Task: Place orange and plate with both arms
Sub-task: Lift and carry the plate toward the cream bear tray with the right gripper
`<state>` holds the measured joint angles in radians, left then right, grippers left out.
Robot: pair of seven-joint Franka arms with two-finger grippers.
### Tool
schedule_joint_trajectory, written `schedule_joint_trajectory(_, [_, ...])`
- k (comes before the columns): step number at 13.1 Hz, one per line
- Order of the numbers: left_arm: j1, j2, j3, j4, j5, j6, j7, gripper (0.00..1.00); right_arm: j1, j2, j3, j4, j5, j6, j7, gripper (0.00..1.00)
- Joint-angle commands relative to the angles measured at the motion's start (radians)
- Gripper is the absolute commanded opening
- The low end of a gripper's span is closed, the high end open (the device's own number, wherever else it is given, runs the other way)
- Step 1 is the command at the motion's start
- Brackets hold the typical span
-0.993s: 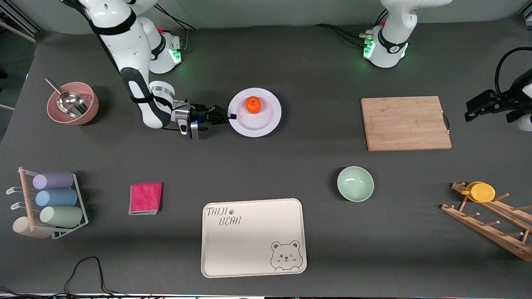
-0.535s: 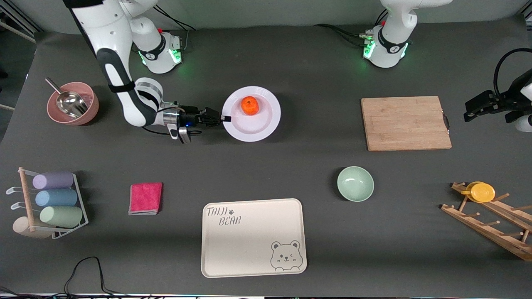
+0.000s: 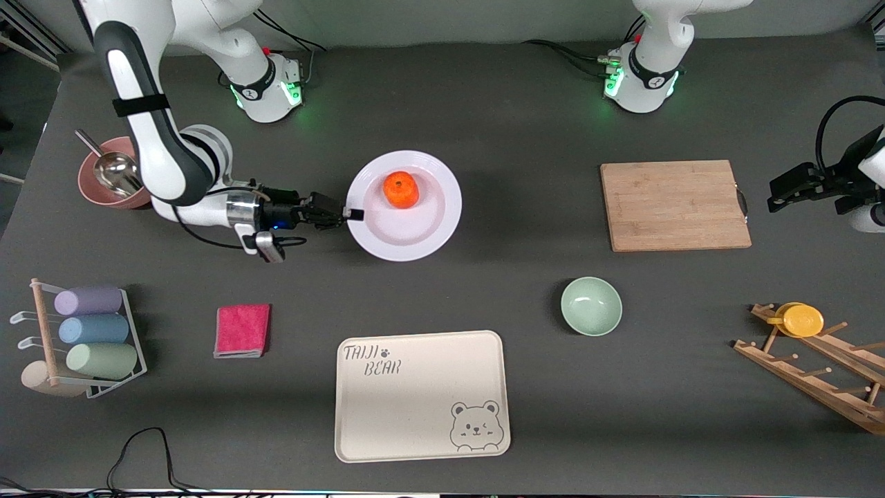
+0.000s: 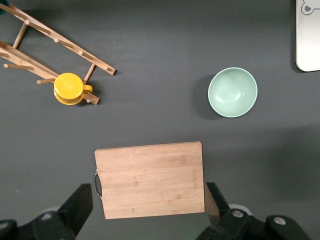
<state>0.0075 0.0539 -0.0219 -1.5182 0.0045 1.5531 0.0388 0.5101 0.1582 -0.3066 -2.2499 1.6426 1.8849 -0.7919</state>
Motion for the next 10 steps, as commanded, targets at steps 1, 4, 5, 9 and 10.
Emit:
schedule_joint_trajectory(1, [0.002, -0.012, -0.003, -0.011, 0.003, 0.019, 0.013, 1.00, -0.002, 0.052, -0.014, 0.178, -0.056, -0.001, 0.124, 0.00])
schedule_joint_trajectory(4, [0.003, -0.014, -0.003, -0.026, 0.005, 0.048, 0.013, 1.00, -0.005, 0.179, -0.057, 0.382, -0.069, -0.003, 0.187, 0.00])
schedule_joint_trajectory(5, [0.003, -0.017, -0.003, -0.037, 0.005, 0.059, 0.013, 1.00, -0.016, 0.228, -0.060, 0.447, -0.067, -0.004, 0.201, 0.00])
schedule_joint_trajectory(9, [0.005, -0.016, -0.003, -0.039, 0.003, 0.062, 0.013, 1.00, -0.047, 0.502, -0.060, 0.764, 0.024, -0.009, 0.253, 0.00])
schedule_joint_trajectory(10, [0.005, -0.017, -0.003, -0.036, 0.002, 0.061, 0.013, 1.00, -0.057, 0.570, -0.058, 0.824, 0.064, -0.009, 0.260, 0.00])
